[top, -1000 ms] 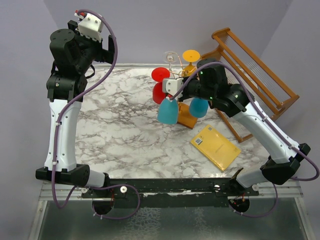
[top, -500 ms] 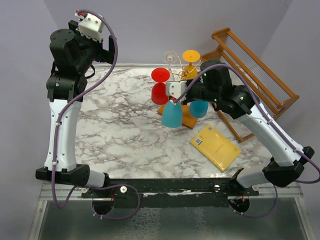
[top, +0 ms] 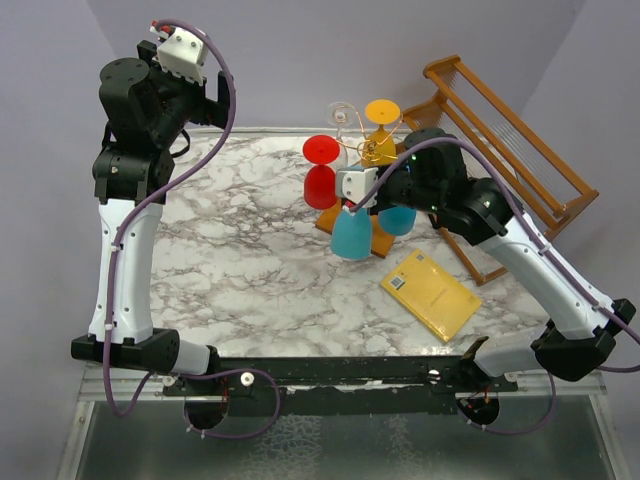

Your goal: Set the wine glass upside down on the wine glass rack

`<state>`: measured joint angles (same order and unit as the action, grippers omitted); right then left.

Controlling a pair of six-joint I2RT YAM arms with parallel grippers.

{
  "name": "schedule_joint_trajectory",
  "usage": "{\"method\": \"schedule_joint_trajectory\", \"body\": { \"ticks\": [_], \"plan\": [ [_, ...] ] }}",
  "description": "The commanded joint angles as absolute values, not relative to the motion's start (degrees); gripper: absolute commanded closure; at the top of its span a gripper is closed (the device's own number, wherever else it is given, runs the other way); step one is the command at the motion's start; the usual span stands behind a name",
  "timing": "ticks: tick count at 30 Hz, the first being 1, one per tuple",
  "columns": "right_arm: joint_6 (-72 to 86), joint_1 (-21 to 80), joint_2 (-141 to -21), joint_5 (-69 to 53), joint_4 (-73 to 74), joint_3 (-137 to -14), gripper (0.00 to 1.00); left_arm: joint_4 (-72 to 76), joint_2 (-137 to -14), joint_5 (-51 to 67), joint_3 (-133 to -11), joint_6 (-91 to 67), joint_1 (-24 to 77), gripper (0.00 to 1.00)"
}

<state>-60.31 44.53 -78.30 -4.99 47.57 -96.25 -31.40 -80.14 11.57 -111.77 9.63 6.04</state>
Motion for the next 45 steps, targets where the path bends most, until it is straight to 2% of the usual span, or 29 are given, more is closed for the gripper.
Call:
{"method": "schedule_joint_trajectory", "body": {
  "ticks": [1, 11, 30, 45],
  "plan": [
    [-60.78, 44.91, -76.68, -2.79, 44.89, -95.26, 0.92, -30.30, -78.41, 13.18, -113.20, 10.01, 5.71, 0.03],
    [-60.99, 44.91, -76.25, -2.29, 44.53, -93.66, 0.90, -30.45, -78.24, 13.43, -112.99, 10.27, 5.71, 0.03],
    [-61.52, 44.91, -74.89, -2.03, 45.97, -91.87, 0.77, -30.67, -78.48, 13.66, -112.85, 10.99, 5.71, 0.03],
    [-61.58, 44.91, -73.54, -3.56, 48.63, -91.53, 0.55, -30.85, -78.57, 13.89, -112.85, 11.51, 5.71, 0.03]
  ]
}}
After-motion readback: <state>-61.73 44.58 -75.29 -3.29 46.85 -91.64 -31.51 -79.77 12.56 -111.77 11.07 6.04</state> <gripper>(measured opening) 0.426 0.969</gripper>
